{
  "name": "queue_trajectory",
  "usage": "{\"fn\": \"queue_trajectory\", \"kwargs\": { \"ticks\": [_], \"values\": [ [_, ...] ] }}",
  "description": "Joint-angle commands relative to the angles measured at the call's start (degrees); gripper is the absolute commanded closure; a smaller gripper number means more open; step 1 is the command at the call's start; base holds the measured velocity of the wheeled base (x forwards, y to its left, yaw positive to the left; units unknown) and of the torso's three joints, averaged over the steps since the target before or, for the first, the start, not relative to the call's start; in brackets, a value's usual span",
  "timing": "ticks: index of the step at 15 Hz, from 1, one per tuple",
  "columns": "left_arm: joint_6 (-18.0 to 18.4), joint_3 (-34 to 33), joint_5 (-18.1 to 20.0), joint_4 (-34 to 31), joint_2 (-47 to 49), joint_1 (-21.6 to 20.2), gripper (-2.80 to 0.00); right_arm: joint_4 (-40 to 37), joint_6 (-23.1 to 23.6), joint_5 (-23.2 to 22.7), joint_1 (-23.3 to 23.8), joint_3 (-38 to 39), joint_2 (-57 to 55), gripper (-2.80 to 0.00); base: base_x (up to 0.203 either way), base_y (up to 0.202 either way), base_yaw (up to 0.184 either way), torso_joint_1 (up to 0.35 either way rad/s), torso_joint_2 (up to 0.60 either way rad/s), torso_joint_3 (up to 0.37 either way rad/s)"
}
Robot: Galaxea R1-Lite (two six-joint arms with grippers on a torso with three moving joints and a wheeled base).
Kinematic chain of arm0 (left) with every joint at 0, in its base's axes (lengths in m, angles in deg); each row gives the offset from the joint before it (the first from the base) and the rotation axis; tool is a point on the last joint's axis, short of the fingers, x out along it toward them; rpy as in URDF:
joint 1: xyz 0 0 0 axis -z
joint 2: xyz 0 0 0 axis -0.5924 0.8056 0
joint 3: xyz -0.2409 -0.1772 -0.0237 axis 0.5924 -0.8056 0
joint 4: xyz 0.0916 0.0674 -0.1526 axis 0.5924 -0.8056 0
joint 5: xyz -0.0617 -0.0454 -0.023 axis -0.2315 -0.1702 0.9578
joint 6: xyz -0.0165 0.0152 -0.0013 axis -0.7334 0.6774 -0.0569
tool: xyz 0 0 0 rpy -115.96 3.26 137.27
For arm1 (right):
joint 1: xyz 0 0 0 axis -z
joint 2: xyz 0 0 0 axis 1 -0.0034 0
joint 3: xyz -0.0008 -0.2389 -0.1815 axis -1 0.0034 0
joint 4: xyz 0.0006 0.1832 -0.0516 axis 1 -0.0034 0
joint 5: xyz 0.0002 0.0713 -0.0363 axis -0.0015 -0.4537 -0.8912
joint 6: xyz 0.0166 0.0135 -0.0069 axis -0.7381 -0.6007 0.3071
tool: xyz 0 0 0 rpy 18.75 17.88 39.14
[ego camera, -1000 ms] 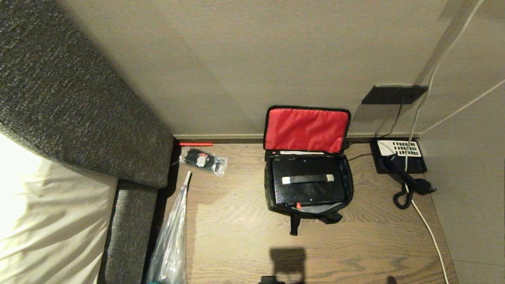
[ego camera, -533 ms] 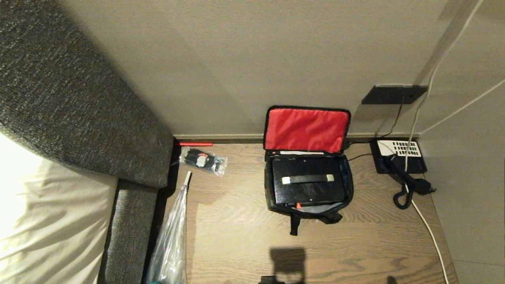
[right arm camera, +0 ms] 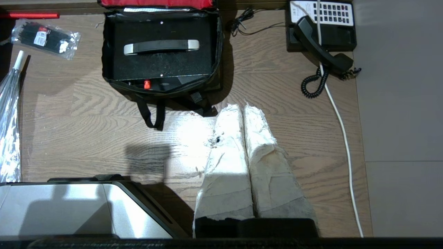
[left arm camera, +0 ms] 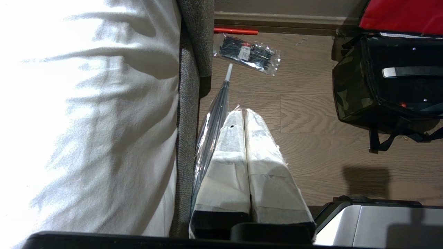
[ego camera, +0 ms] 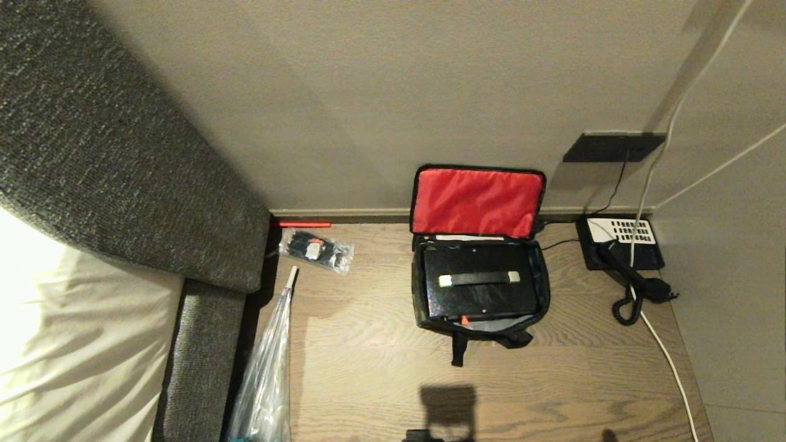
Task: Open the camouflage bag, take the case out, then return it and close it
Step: Grip the handle
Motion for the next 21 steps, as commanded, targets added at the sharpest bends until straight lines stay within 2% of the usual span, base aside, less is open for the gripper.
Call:
{"fn": "queue_trajectory", "kwargs": {
  "ticks": [1, 21],
  "values": [
    [-0.04, 0.00, -0.01, -0.01, 0.00, 0.00, 0.00, -0.03, 0.01, 0.01, 0.00, -0.01, -0.09, 0.00, 0.000, 0.000, 0.000, 0.000, 0.00, 0.000],
    [-0.39, 0.00, 0.07, 0.08, 0.00, 0.00, 0.00, -0.03, 0.01, -0.04, -0.01, -0.01, -0.09, 0.00, 0.000, 0.000, 0.000, 0.000, 0.00, 0.000]
  ]
}}
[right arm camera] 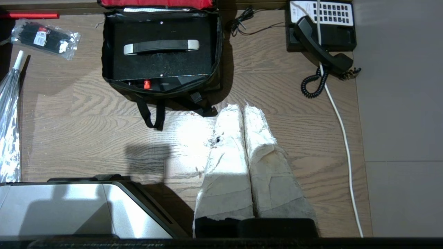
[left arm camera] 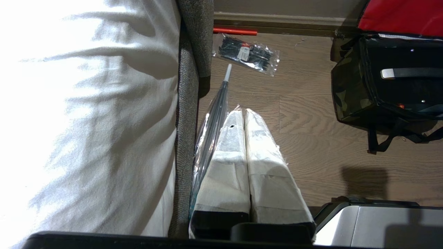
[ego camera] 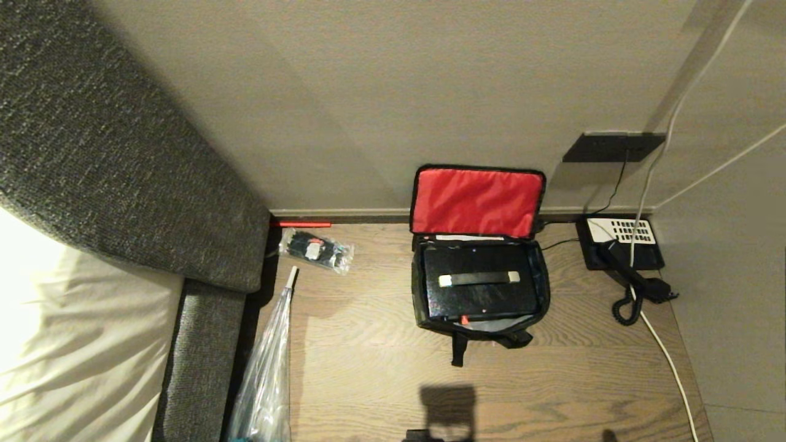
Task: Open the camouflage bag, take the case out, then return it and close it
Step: Grip the handle
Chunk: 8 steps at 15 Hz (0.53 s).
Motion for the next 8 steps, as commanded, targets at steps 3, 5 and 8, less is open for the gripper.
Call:
{"fn": "queue_trajectory", "kwargs": {
  "ticks": [3, 5, 8],
  "values": [
    [-0.03, -0.02, 0.00, 0.02, 0.00, 0.00, 0.00, -0.11, 0.01, 0.05, -0.03, -0.01, -0.09, 0.00, 0.000, 0.000, 0.000, 0.000, 0.00, 0.000],
    [-0.04, -0.02, 0.00, 0.02, 0.00, 0.00, 0.00, -0.03, 0.01, 0.02, 0.04, -0.01, -0.09, 0.00, 0.000, 0.000, 0.000, 0.000, 0.00, 0.000],
    [-0.04, -0.02, 0.00, 0.02, 0.00, 0.00, 0.00, -0.03, 0.01, 0.03, -0.03, -0.01, -0.09, 0.00, 0.000, 0.000, 0.000, 0.000, 0.00, 0.000]
  ]
}}
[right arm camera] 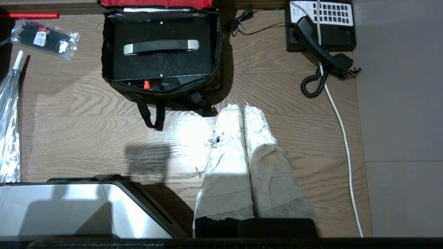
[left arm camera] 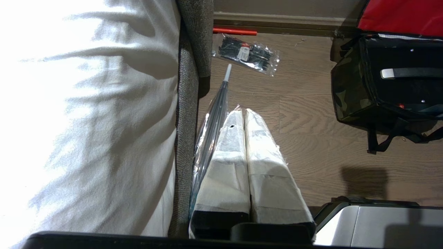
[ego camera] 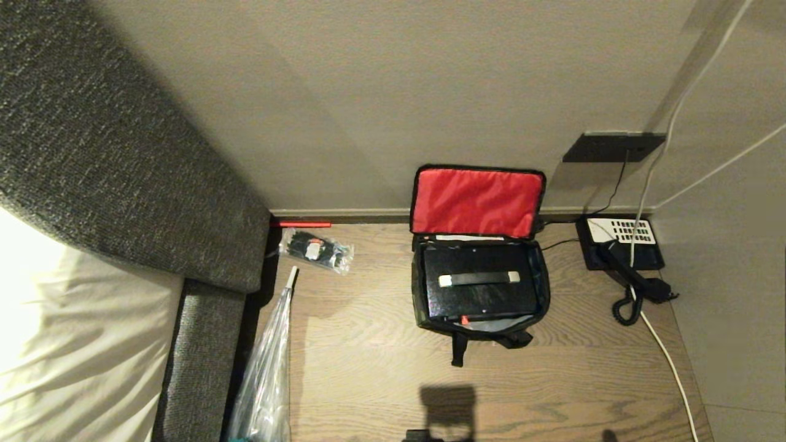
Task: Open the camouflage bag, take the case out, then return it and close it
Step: Grip the handle
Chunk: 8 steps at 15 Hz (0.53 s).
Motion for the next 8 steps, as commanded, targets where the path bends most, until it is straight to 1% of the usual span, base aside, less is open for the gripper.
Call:
{"fn": "queue_trajectory", "kwargs": {
  "ticks": [1, 8],
  "values": [
    [-0.02, 0.00, -0.01, 0.00, 0.00, 0.00, 0.00, -0.04, 0.00, 0.03, -0.06, -0.01, -0.09, 0.00, 0.000, 0.000, 0.000, 0.000, 0.00, 0.000],
    [0.42, 0.08, -0.01, -0.34, 0.00, 0.00, 0.00, -0.04, 0.00, 0.03, -0.06, -0.01, -0.09, 0.00, 0.000, 0.000, 0.000, 0.000, 0.00, 0.000]
  ]
}}
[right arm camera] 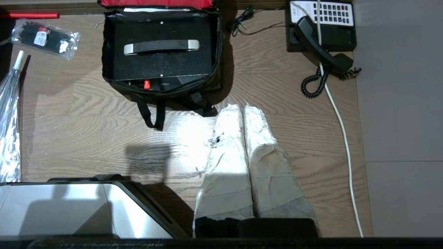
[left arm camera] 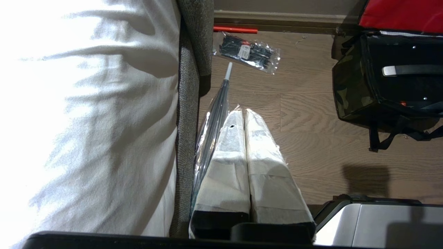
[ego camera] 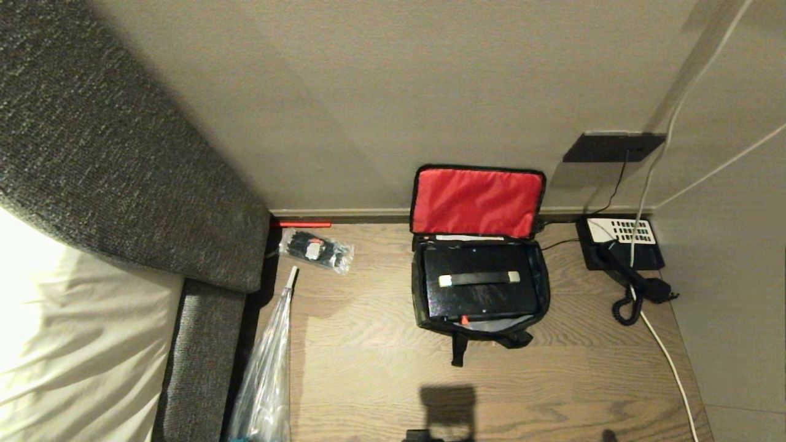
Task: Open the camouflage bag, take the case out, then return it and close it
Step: Grip the handle
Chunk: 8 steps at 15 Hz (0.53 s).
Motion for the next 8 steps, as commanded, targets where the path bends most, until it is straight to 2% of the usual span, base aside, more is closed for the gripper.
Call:
{"fn": "queue_trajectory", "kwargs": {
  "ticks": [1, 5, 8],
  "values": [
    [-0.25, -0.05, -0.02, 0.12, 0.00, 0.00, 0.00, -0.03, 0.01, -0.03, -0.07, -0.01, -0.09, 0.00, 0.000, 0.000, 0.000, 0.000, 0.00, 0.000],
    [0.01, -0.05, 0.06, 0.11, 0.00, 0.00, 0.00, -0.03, 0.01, -0.03, 0.01, -0.01, -0.09, 0.00, 0.000, 0.000, 0.000, 0.000, 0.00, 0.000],
    [-0.08, -0.05, -0.02, 0.11, 0.00, 0.00, 0.00, -0.03, 0.01, 0.02, -0.07, -0.01, -0.09, 0.00, -0.097, 0.000, -0.002, 0.002, 0.00, 0.002]
  ]
}}
